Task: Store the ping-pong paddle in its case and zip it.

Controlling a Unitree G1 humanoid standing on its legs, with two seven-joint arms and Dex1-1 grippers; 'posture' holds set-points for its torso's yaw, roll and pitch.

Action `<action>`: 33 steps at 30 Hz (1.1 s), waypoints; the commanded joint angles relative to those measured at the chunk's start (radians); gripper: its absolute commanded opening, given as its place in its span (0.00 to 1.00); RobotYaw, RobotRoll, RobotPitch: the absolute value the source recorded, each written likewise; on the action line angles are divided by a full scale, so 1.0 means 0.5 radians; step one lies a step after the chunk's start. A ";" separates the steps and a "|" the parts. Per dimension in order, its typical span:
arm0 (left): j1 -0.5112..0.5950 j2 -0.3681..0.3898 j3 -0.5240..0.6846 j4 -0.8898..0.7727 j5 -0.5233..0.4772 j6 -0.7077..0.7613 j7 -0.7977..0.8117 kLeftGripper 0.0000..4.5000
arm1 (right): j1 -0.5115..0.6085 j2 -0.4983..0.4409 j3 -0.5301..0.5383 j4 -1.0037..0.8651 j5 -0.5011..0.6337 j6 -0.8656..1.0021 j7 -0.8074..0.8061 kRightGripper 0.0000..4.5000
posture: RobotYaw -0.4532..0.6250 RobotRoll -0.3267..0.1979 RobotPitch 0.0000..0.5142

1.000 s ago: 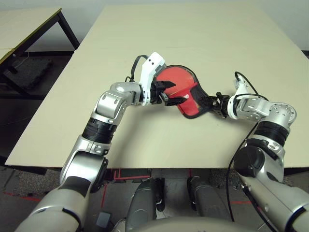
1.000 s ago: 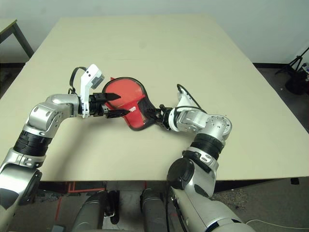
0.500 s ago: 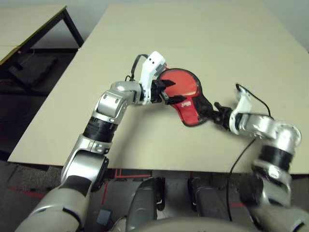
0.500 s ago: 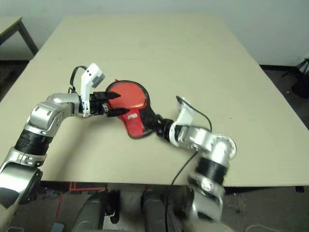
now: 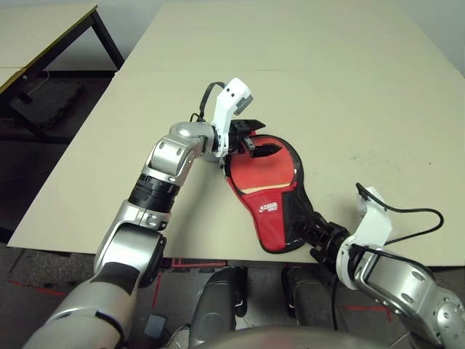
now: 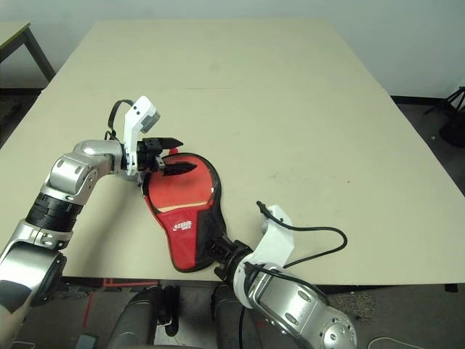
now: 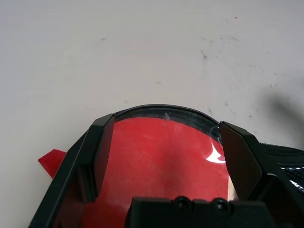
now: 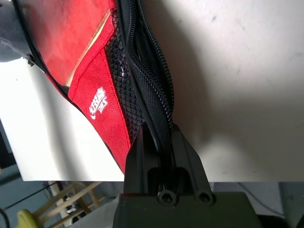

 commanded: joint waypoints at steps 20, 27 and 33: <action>-0.122 0.054 0.037 0.191 0.085 -0.114 -0.042 1.00 | -1.208 -1.061 -0.140 0.854 -0.147 1.250 1.421 1.00 | 0.35 0.62 0.26; -0.224 0.139 0.035 0.328 0.134 -0.192 -0.110 1.00 | -1.789 -0.918 0.458 0.933 -1.488 1.371 2.507 1.00 | 0.36 0.62 0.24; -0.272 0.255 0.023 0.389 0.202 -0.219 -0.175 1.00 | -2.045 -0.744 0.804 1.068 -2.140 1.347 3.066 1.00 | 0.38 0.62 0.25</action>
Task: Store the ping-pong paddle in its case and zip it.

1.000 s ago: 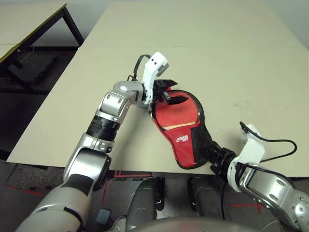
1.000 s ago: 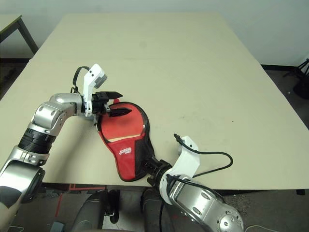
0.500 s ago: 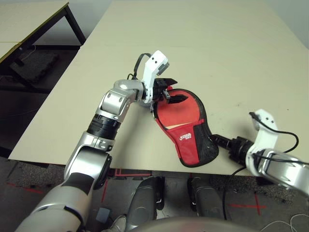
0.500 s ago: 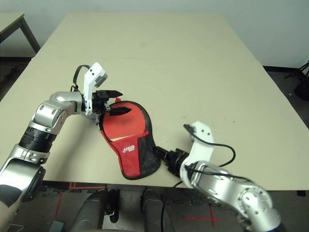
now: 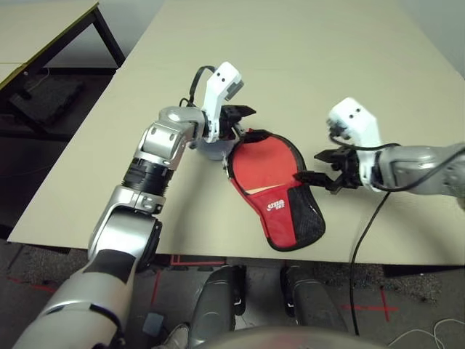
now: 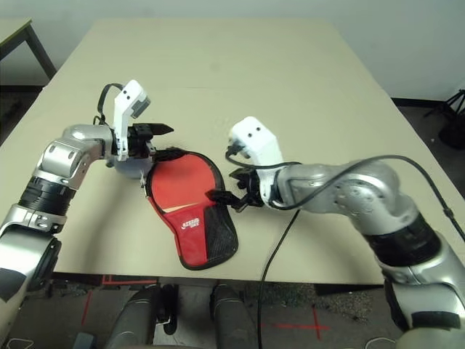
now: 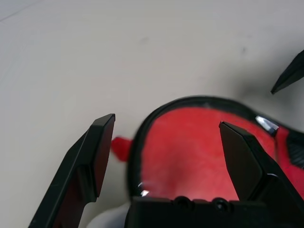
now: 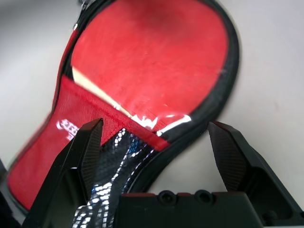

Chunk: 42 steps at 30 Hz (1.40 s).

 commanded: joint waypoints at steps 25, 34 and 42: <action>-0.027 0.391 -0.156 0.202 0.383 -0.174 -0.292 1.00 | -0.102 0.621 0.416 0.543 -1.326 -0.152 0.871 1.00 | 0.43 0.62 0.26; 0.042 0.310 -0.240 0.362 0.516 -0.298 -0.288 1.00 | -0.058 0.663 0.347 0.529 -1.433 -0.127 0.929 1.00 | 0.41 0.62 0.26; 0.043 0.197 -0.271 0.501 0.577 -0.360 -0.324 1.00 | -0.048 0.701 0.302 0.526 -1.486 -0.106 0.951 1.00 | 0.41 0.62 0.25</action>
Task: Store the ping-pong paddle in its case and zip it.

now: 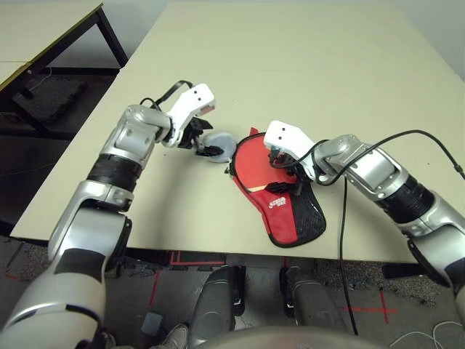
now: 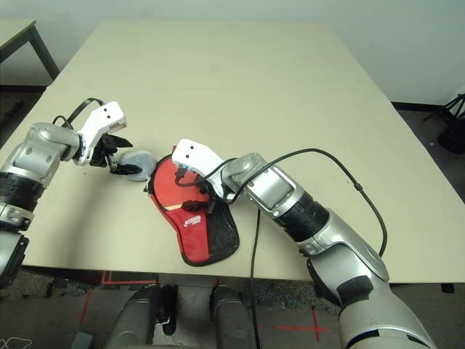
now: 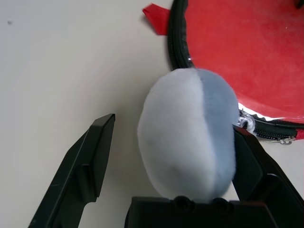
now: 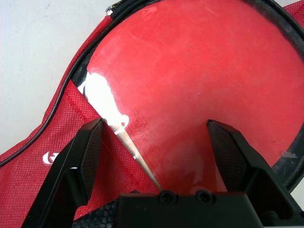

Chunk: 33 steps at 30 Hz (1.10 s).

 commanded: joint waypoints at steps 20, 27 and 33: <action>-0.506 -0.330 -0.017 1.032 0.371 -0.628 0.958 0.10 | 0.126 0.056 0.005 0.024 -0.121 0.063 0.066 1.00 | 0.41 0.62 0.27; -0.581 -0.728 0.072 1.282 0.372 -0.996 1.584 0.10 | 0.163 0.090 -0.004 0.048 -0.152 0.058 0.063 1.00 | 0.40 0.62 0.29; -0.601 -0.993 0.090 1.361 0.376 -1.071 1.669 0.10 | 0.173 0.120 -0.025 0.042 -0.173 0.075 0.062 1.00 | 0.38 0.62 0.29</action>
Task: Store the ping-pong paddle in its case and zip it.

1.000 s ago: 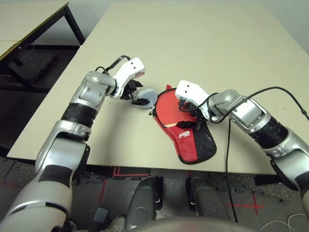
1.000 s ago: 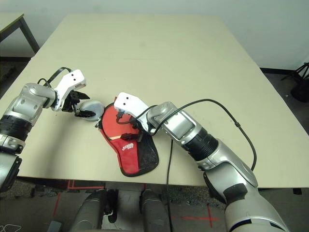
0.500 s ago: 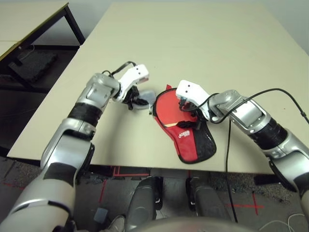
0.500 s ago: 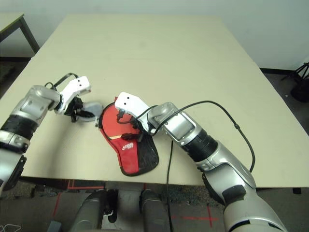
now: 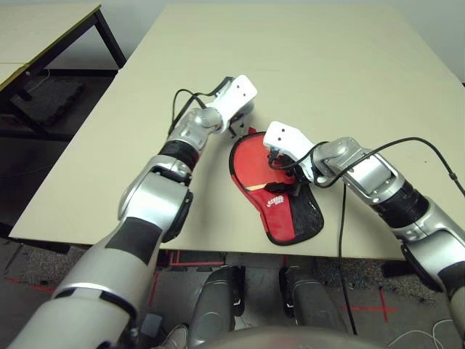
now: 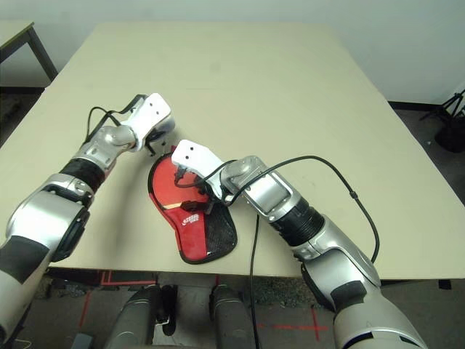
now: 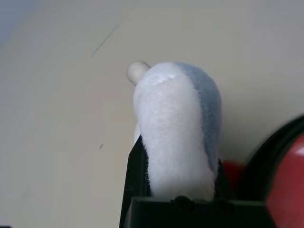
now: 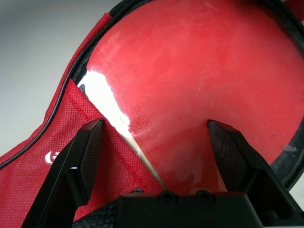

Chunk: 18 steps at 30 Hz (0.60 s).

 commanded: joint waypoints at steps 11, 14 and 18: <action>-0.038 -0.245 0.211 -0.006 -0.163 -0.003 -0.481 0.09 | 0.091 0.046 0.011 0.049 -0.034 0.092 -0.005 1.00 | 0.37 0.62 0.27; 0.007 -0.196 0.224 -0.025 -0.177 0.054 -0.662 0.09 | 0.086 0.057 -0.007 0.072 -0.042 0.074 -0.011 1.00 | 0.37 0.62 0.26; 0.020 -0.136 0.291 -0.046 -0.230 0.114 -0.765 0.17 | 0.066 0.082 -0.043 0.135 -0.058 0.038 -0.025 1.00 | 0.38 0.62 0.23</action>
